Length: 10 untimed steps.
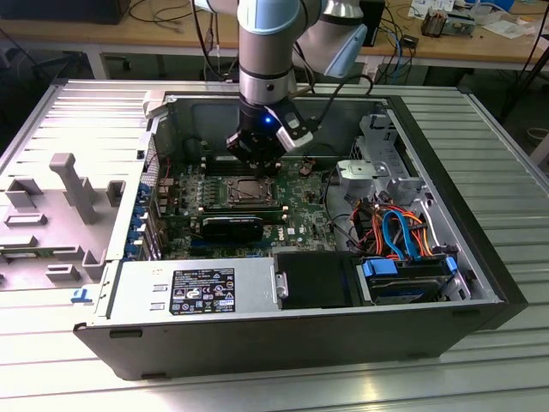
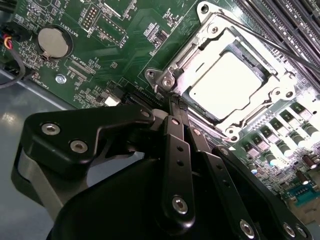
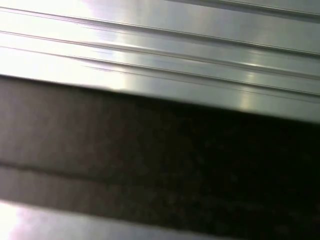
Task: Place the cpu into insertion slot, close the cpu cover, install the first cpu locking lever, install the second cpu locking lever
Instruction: 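Install the first cpu locking lever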
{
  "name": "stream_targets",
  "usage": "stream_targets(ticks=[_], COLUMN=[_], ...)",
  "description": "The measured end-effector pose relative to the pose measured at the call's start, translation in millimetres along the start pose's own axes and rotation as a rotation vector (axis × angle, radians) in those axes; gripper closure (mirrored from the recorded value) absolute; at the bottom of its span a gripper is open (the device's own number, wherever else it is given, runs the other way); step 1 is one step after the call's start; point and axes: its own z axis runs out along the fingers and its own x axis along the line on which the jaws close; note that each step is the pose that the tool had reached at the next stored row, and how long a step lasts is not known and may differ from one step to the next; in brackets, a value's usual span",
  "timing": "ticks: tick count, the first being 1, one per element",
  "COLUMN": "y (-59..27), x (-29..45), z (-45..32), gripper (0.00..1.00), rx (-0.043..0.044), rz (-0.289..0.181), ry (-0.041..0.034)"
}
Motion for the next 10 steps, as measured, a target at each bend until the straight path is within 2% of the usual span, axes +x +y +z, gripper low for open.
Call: stream_targets(ticks=[5,8,10], y=[-1.4,-1.1,-0.6], x=[-8.0,-7.5,-3.7], z=[0.4,-0.4,-2.1], gripper=[0.89,0.89,0.89], rx=[0.0013,0.0009,0.0020], rz=[0.000,0.000,0.000], ry=[0.0005,-0.0012,-0.0045])
